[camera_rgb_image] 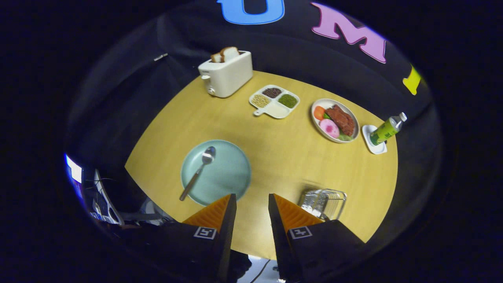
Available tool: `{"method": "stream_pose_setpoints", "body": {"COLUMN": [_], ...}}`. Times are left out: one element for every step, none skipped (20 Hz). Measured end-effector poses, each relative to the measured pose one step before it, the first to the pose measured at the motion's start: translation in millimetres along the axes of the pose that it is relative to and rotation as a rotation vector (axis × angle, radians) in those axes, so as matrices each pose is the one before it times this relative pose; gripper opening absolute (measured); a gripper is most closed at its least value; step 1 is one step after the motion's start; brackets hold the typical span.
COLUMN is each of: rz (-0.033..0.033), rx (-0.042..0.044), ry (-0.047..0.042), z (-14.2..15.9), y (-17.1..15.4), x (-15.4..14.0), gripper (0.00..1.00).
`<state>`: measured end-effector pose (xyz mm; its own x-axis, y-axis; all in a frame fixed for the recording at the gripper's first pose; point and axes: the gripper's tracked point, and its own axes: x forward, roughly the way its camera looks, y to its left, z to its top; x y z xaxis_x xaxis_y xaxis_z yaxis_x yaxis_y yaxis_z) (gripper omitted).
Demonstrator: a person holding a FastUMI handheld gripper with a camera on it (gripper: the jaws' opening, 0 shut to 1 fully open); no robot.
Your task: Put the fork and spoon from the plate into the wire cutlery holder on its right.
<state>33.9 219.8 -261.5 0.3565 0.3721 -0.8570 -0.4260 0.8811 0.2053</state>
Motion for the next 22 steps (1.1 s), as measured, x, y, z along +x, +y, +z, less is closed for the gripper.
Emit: {"method": "stream_pose_setpoints", "body": {"rz": [0.03000,0.02569,0.02526,0.01073,0.00670,-0.00100,0.00046,-0.00498,-0.01137,-0.02113,-0.02567,-0.01177,-0.01139,-0.00710,-0.00878,-0.01536,-0.00977,-0.01061,-0.01475,-0.01167,-0.02446,0.01079], "rx": [0.01035,0.01435,0.01060,0.00342,0.00281,0.00288,0.00547,0.00438,-0.00204,-0.00804,-0.00446,0.00731,0.01445,0.01726,0.01325,0.00523,0.00351,0.00361,-0.00225,-0.00534,0.00867,0.00228], "ry": [-0.00711,0.00080,0.00422,0.00899,0.01319,0.01362,0.01188,0.01439,0.01243,0.01082,0.01523,0.01233,0.01515,0.00964,0.00718,0.01171,0.01205,0.00943,0.00647,0.01662,-0.00812,0.01645], "z": [1.41,-2.43,-2.30,-3.50,-4.24,-5.00,-4.46,-4.92,-3.50,-3.65,-4.44,-5.32,-3.74,-1.78,0.12,-1.15,-0.99,-2.17,-2.90,-3.20,1.03,-2.46], "y": [22.94,20.54,18.70,13.16,9.71,9.03,8.84,5.65,1.84,-1.47,-4.15,-0.44,-0.65,-0.30,-1.37,-3.00,-1.92,0.48,-1.55,-2.77,-3.83,0.05], "x": [11.81,12.67,14.36,14.42,15.02,9.55,11.65,12.53,11.39,9.74,8.78,8.94,7.53,6.32,5.82,6.37,4.06,5.87,3.39,4.66,-5.59,-2.14], "gripper": [0.52,0.52,0.53,0.54,0.53,0.53,0.53,0.53,0.52,0.52,0.52,0.52,0.53,0.53,0.52,0.52,0.52,0.48,0.36,0.33,0.21,0.15]}}
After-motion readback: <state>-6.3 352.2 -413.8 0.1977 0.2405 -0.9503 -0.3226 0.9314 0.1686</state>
